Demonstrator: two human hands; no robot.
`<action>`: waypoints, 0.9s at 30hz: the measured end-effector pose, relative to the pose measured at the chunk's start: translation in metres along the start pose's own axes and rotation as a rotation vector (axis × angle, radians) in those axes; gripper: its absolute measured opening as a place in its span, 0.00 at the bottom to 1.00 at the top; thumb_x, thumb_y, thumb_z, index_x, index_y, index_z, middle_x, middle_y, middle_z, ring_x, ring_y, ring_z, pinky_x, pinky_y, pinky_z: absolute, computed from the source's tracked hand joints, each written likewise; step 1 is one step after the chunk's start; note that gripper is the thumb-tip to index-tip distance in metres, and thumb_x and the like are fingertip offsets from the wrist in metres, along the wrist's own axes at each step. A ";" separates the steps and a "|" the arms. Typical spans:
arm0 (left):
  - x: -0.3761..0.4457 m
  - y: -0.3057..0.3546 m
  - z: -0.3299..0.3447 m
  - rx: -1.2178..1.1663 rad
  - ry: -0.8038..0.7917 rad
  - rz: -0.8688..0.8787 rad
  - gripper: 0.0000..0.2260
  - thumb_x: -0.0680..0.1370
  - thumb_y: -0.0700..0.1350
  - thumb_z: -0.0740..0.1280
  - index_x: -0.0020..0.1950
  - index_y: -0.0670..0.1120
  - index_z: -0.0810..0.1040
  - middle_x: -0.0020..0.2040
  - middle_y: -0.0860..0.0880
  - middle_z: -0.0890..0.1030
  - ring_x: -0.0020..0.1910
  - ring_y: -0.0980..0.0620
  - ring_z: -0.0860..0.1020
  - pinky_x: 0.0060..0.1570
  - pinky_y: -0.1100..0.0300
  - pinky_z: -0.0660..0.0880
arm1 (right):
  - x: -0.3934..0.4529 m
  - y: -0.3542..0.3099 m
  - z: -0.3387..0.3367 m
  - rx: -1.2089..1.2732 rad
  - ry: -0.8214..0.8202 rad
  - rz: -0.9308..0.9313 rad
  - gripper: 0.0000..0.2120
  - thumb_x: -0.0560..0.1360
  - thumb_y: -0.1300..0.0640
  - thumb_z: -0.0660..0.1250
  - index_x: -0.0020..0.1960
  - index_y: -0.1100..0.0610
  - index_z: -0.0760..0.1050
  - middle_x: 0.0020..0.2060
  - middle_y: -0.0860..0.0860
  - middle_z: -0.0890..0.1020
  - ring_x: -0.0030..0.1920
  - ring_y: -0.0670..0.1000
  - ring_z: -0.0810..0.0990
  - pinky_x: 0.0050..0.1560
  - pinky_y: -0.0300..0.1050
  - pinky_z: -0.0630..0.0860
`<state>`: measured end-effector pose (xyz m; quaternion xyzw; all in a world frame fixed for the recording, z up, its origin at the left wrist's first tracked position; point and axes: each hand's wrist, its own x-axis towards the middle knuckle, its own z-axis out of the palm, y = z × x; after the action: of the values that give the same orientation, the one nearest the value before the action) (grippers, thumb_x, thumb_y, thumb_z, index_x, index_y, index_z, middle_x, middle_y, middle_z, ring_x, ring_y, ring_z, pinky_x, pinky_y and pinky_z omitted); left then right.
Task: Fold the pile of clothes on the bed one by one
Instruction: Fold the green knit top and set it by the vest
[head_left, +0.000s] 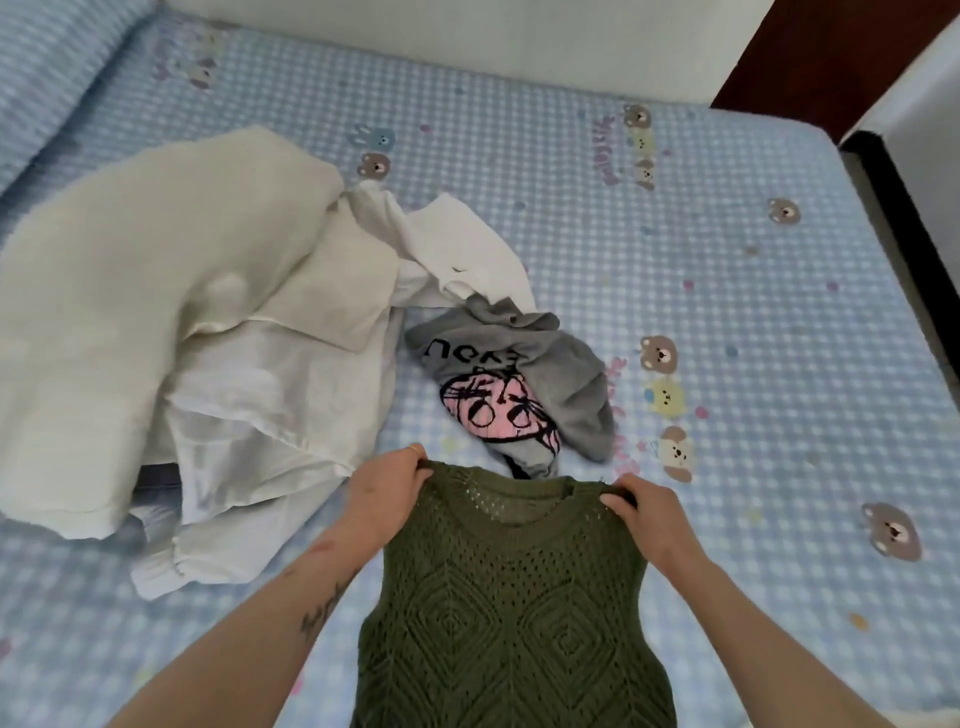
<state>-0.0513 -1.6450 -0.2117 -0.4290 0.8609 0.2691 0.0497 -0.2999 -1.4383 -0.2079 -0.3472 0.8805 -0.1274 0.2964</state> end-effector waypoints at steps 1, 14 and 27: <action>0.008 -0.002 0.008 0.019 0.009 -0.003 0.08 0.80 0.48 0.60 0.49 0.46 0.75 0.43 0.47 0.82 0.43 0.45 0.79 0.43 0.53 0.74 | 0.009 0.005 0.008 -0.007 0.025 0.010 0.08 0.77 0.51 0.66 0.44 0.55 0.76 0.38 0.50 0.80 0.39 0.50 0.77 0.40 0.46 0.73; -0.206 -0.025 0.103 0.044 0.047 -0.224 0.30 0.80 0.58 0.51 0.64 0.34 0.74 0.62 0.32 0.75 0.56 0.31 0.77 0.50 0.40 0.76 | -0.146 0.059 0.084 0.059 0.216 0.293 0.24 0.79 0.53 0.61 0.71 0.61 0.64 0.67 0.61 0.70 0.67 0.61 0.68 0.65 0.57 0.68; -0.379 0.010 0.128 -0.865 -0.072 -0.838 0.15 0.72 0.34 0.72 0.55 0.42 0.72 0.50 0.43 0.82 0.47 0.55 0.81 0.46 0.64 0.76 | -0.346 0.089 0.128 0.238 0.017 0.371 0.30 0.73 0.57 0.71 0.71 0.63 0.64 0.65 0.59 0.74 0.65 0.59 0.71 0.63 0.54 0.70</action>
<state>0.1602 -1.3053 -0.1959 -0.7036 0.4286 0.5668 0.0017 -0.0676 -1.1384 -0.1969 -0.1405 0.9107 -0.1765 0.3461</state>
